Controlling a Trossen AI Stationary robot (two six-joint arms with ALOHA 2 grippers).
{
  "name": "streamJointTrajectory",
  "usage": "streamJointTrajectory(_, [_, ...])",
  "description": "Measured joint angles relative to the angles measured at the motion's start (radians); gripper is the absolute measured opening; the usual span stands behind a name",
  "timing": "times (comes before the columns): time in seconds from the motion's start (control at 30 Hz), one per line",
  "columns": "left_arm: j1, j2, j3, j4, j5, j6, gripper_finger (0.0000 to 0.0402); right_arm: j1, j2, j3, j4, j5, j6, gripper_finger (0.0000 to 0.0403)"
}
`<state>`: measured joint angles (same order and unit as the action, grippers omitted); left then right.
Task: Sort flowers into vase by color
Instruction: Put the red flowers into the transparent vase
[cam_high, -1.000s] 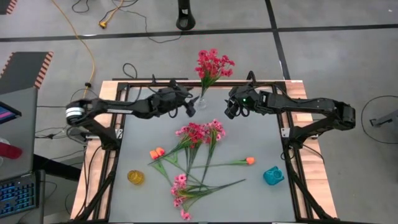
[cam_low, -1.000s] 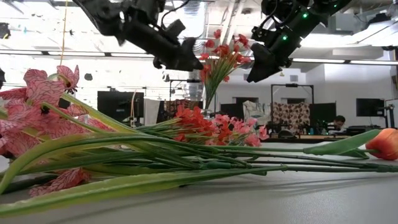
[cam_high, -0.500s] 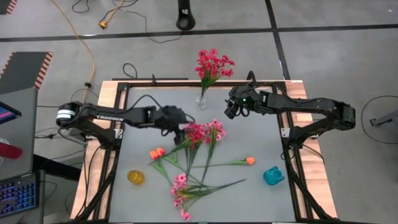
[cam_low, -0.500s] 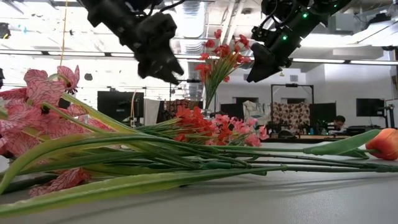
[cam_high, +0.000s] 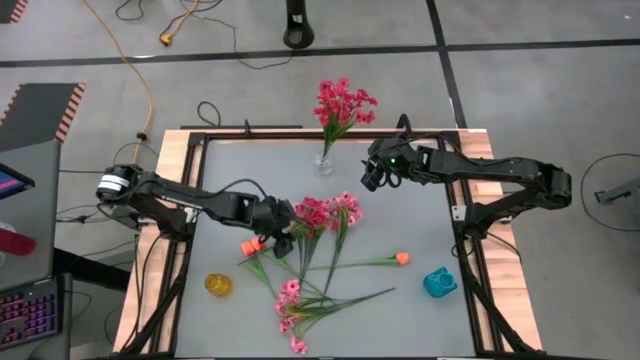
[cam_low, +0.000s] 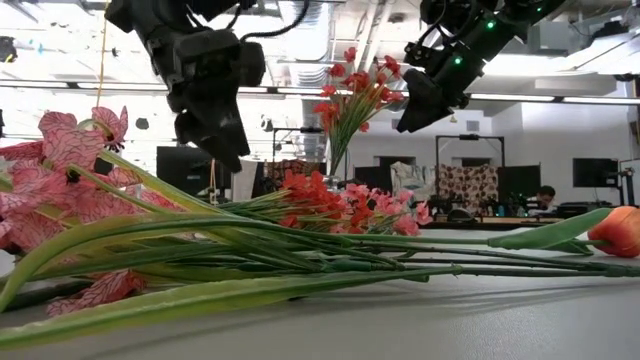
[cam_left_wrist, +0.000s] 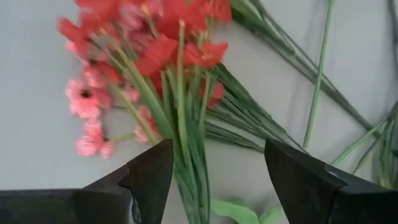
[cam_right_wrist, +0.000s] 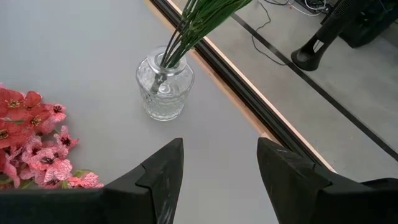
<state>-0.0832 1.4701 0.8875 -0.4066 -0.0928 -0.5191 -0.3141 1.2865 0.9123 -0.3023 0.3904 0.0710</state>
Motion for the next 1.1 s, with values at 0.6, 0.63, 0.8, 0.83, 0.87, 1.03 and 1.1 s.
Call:
streamJointTrajectory(0.6, [-0.008,0.202,0.000,0.017,-0.025,-0.045,0.0198,0.013,0.000,0.000,0.000,0.000,0.000,0.0230])
streamJointTrajectory(0.63, [-0.008,0.200,0.000,0.013,-0.024,-0.046,0.0187,0.013,0.000,0.000,0.000,0.000,0.000,0.0230])
streamJointTrajectory(0.8, [-0.008,0.196,0.000,0.008,-0.020,-0.047,0.0125,0.013,0.000,0.000,-0.001,0.000,0.000,0.0230])
streamJointTrajectory(0.83, [-0.008,0.196,0.000,0.007,-0.020,-0.047,0.0113,0.013,0.000,0.000,-0.001,0.000,0.000,0.0230])
streamJointTrajectory(0.87, [-0.008,0.196,0.000,0.008,-0.020,-0.047,0.0100,0.013,0.000,0.000,-0.001,0.000,0.000,0.0230])
streamJointTrajectory(1.03, [-0.007,0.196,0.000,0.008,-0.020,-0.047,0.0041,0.013,0.000,0.000,-0.002,0.000,0.000,0.0230])
streamJointTrajectory(1.1, [-0.007,0.196,0.000,0.008,-0.020,-0.047,0.0020,0.013,0.000,0.000,-0.002,0.000,0.000,0.0230])
